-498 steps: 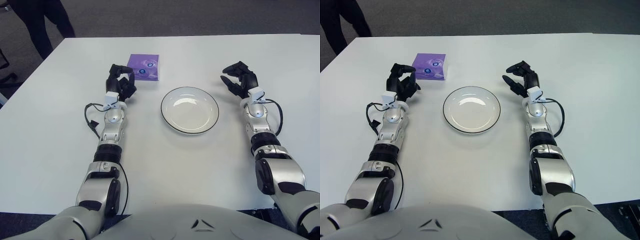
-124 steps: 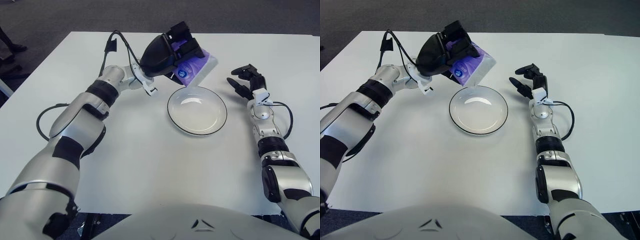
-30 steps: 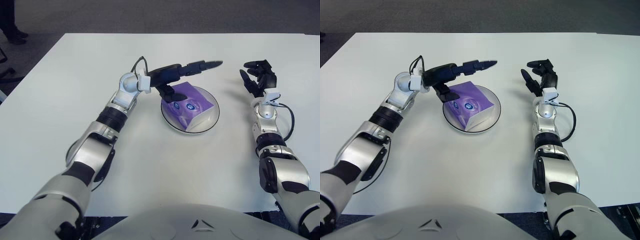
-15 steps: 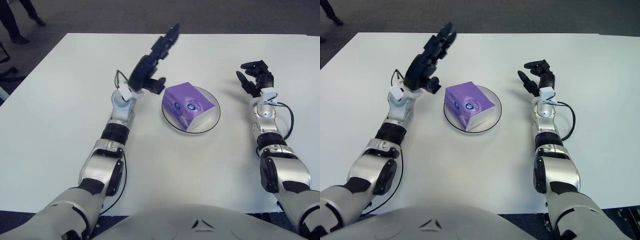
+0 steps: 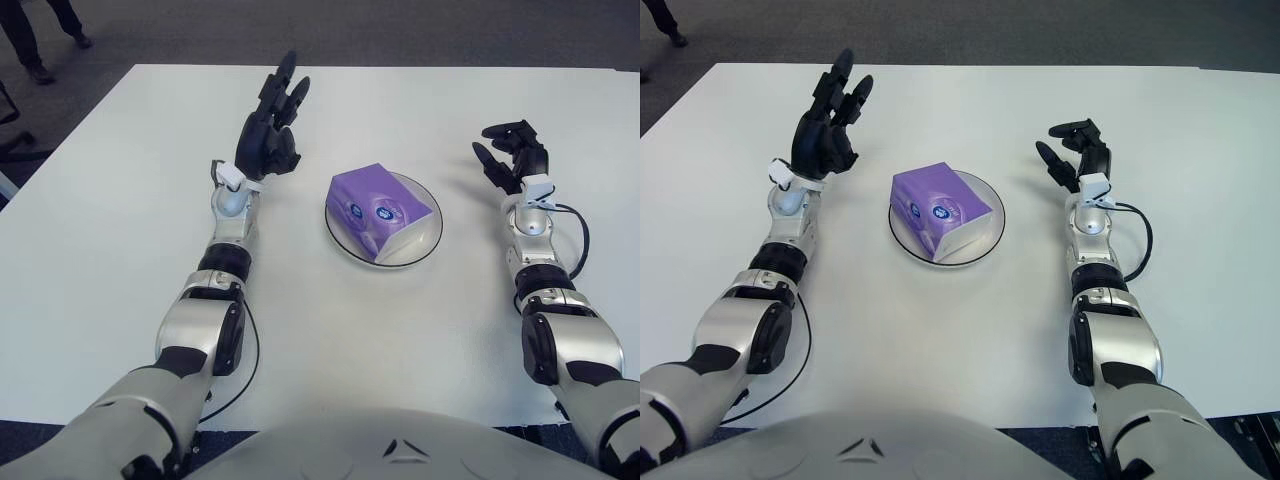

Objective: Put the tissue paper into the plate.

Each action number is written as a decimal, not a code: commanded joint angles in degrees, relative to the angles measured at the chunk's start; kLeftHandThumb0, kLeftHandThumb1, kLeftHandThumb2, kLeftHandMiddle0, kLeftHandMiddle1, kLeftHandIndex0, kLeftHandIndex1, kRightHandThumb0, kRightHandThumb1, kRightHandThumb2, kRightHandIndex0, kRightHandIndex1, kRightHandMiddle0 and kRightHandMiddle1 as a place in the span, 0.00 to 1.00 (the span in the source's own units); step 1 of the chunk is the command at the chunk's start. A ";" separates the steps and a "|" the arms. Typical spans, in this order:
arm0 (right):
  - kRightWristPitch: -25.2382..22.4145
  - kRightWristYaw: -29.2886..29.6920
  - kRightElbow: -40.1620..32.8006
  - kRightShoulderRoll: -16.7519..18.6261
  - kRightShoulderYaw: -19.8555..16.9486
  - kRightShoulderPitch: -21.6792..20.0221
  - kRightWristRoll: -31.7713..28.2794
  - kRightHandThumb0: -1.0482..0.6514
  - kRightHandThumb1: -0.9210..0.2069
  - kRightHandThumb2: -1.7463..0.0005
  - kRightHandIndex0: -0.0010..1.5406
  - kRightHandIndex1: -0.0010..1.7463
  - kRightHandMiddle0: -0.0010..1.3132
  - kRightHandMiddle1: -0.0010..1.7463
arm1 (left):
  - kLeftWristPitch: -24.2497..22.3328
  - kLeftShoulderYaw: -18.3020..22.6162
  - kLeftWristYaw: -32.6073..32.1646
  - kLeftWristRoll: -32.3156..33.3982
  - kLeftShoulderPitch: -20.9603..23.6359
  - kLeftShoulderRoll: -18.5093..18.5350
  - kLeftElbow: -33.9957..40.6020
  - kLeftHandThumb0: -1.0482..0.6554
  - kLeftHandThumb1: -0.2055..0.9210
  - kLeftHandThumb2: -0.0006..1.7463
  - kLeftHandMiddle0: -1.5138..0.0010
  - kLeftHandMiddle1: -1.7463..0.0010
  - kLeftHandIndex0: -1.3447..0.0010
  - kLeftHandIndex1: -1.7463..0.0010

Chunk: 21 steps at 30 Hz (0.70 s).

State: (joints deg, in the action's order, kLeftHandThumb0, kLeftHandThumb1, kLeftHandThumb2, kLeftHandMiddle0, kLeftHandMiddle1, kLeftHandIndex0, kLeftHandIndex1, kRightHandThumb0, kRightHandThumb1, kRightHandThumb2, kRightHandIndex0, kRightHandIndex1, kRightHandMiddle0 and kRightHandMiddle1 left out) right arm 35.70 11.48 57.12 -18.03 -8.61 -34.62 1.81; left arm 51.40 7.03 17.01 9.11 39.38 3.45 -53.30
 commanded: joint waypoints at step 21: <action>-1.10 -0.25 2.65 3.90 2.56 7.65 1.29 0.61 0.00 0.91 0.45 0.73 0.35 0.70 | -15.31 3.12 -15.47 -3.12 -8.87 -4.98 0.19 0.33 1.00 0.40 0.49 0.02 0.63 0.04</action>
State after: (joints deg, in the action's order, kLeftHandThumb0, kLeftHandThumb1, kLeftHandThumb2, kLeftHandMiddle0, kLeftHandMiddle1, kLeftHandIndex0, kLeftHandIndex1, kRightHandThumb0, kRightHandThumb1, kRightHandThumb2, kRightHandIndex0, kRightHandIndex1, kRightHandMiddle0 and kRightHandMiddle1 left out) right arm 35.26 11.22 56.67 -17.66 -7.19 -34.57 1.87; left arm 37.98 10.75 4.28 7.14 36.88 0.82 -52.08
